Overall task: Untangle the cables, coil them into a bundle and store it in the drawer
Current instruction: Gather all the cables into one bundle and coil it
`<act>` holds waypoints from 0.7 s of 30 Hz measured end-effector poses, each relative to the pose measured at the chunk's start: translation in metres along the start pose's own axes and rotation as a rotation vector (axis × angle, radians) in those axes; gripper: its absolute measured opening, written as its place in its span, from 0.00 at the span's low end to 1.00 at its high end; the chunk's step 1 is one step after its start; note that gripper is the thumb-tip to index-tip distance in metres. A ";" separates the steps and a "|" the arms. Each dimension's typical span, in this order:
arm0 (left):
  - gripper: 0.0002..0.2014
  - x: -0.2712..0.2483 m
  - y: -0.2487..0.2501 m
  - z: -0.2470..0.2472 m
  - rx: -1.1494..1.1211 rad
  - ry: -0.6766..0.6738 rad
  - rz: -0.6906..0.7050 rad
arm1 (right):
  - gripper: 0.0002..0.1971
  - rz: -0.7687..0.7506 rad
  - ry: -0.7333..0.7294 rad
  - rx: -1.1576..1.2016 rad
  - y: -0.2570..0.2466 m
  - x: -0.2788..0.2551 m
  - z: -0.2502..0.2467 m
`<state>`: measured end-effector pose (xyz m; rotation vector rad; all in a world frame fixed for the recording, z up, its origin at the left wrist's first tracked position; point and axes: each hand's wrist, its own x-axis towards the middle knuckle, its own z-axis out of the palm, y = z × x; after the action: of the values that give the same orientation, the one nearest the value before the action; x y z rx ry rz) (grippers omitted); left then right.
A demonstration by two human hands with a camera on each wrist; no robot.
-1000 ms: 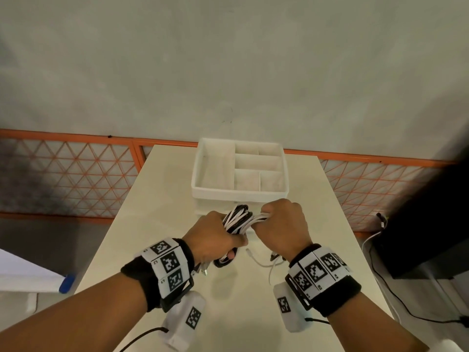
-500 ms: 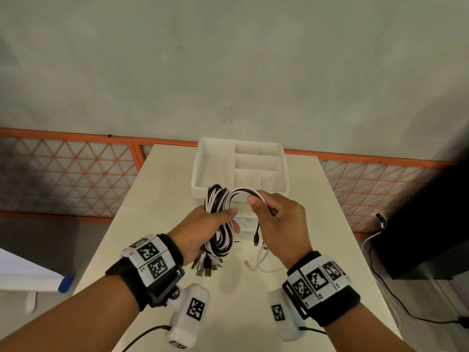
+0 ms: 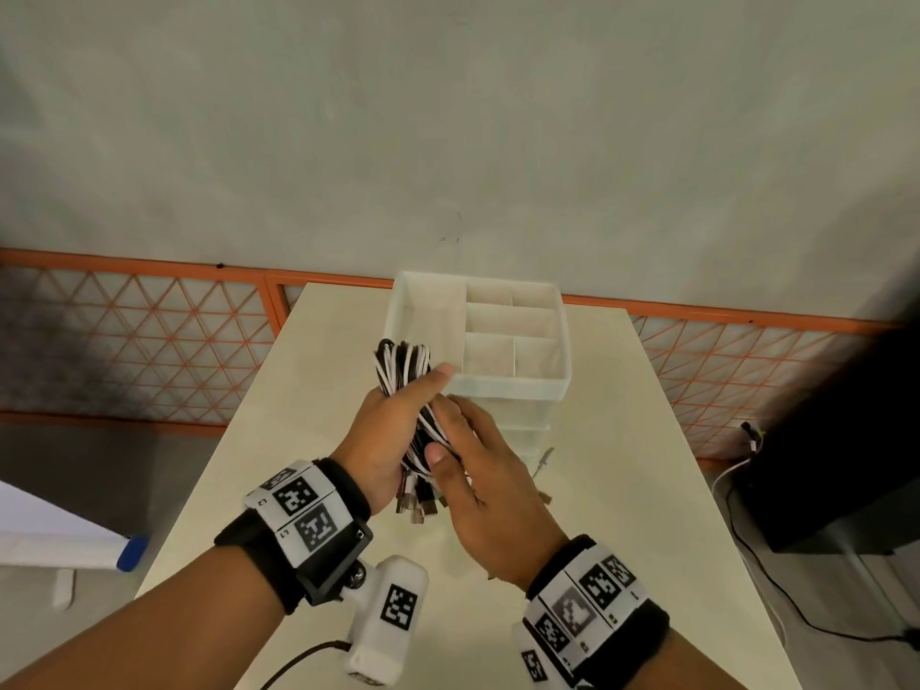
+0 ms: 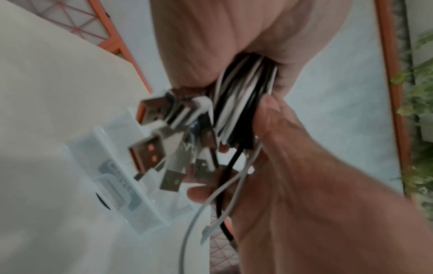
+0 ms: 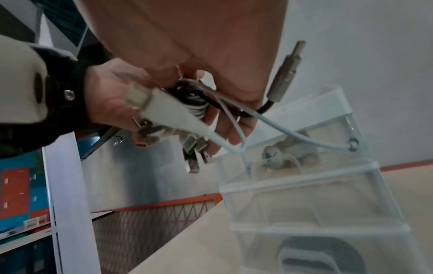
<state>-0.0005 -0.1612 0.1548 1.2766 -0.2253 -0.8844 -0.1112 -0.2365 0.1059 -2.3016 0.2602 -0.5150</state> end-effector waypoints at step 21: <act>0.05 0.013 0.026 -0.021 -0.188 -0.003 0.127 | 0.13 0.280 -0.029 0.509 0.030 -0.001 -0.026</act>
<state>0.0322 -0.1537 0.1668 1.0744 -0.2178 -0.7795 -0.1244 -0.2736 0.1002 -1.7426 0.3819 -0.3546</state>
